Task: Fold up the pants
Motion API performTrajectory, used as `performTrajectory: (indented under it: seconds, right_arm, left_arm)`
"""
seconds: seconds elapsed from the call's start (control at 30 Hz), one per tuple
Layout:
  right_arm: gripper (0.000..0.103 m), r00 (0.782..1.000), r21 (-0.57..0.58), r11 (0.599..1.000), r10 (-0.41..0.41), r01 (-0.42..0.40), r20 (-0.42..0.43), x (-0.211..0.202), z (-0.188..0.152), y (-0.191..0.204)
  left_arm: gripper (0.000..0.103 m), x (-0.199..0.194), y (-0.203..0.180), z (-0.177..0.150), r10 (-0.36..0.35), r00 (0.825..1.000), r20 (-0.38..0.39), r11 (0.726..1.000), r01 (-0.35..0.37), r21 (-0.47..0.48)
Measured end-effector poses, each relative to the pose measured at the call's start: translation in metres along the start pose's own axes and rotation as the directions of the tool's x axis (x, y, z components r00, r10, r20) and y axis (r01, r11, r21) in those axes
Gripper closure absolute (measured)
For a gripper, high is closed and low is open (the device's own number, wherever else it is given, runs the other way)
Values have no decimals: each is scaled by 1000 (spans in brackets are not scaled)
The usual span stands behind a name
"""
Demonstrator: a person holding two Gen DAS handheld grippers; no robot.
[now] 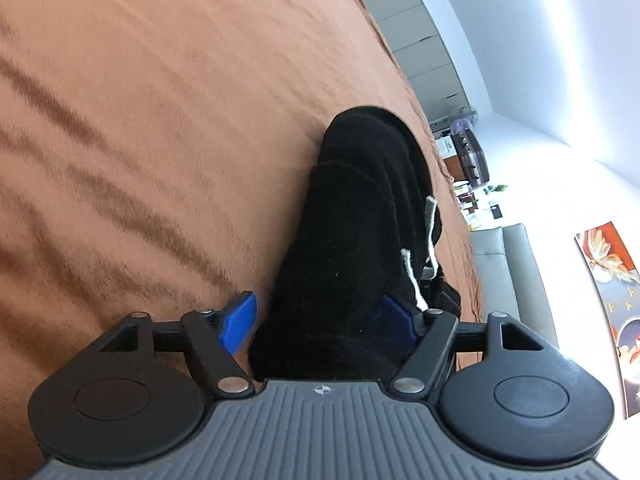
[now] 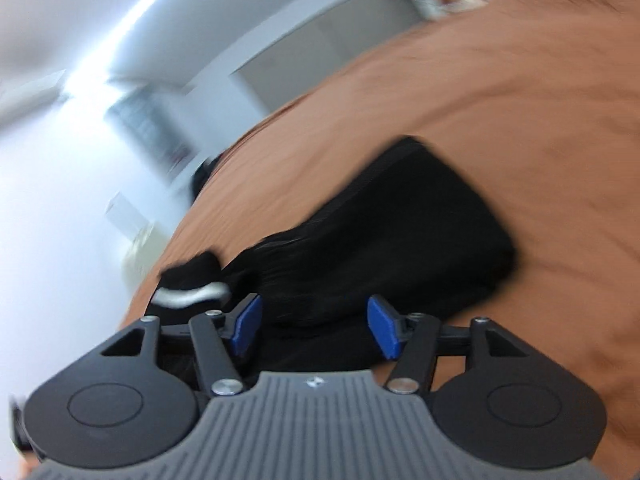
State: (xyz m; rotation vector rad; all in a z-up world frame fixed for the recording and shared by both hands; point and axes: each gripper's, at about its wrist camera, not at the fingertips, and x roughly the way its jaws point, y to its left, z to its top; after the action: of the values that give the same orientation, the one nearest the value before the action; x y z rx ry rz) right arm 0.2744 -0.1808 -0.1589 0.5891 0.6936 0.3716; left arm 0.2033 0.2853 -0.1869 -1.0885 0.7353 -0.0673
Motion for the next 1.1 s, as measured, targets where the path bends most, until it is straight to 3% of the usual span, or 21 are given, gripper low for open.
performTrajectory:
  seconds: [0.13,0.23,0.33,0.43,0.57,0.6,0.67,0.7,0.73,0.83,0.9,0.97,1.1]
  right_arm:
    - [40,998,247,968,-55,47,24,-7,7,-57]
    - [36,998,385,922,-53,35,38,2,8,-88]
    - [31,997,489,871,-63,37,37,21,2,-104]
    - [30,994,532,847,-68,14,83,32,0,-111]
    - [28,991,540,842,-73,0,113,55,7,-112]
    - [26,992,530,848,-76,10,103,64,10,-113]
    - [25,994,498,867,-76,26,80,80,14,-110]
    - [33,994,483,875,-79,35,71,84,17,-109]
    - [66,994,477,877,-97,60,55,84,18,-109]
    - [76,997,508,861,-48,9,64,76,20,-117]
    - [78,995,476,879,-31,-16,90,60,22,-110]
    - [79,994,494,867,14,-68,112,42,19,-99]
    - [79,994,509,856,39,-87,104,18,7,-84]
  left_arm:
    - [21,12,-1,-8,19,1000,-14,1000,-19,-10]
    - [21,20,-5,-6,27,999,-25,1000,-28,-9]
    - [28,19,-6,-5,39,999,-16,999,-39,-35]
    - [29,21,-8,-9,47,999,1,998,-47,-40]
    - [34,25,-11,-13,65,998,15,997,-64,-47]
    - [45,25,-11,-13,66,998,22,996,-64,-58]
    - [53,25,-17,-12,67,997,41,996,-64,-66]
    - [59,25,-23,-13,83,995,52,996,-81,-45]
    - [62,26,-30,-14,104,993,60,995,-104,-9]
    - [70,18,-46,-11,110,991,80,992,-115,54]
    - [76,5,-46,-4,62,993,102,998,-64,23]
    - [79,-6,-45,5,35,993,113,999,-35,2]
    - [79,-5,-36,13,101,991,84,995,-102,11]
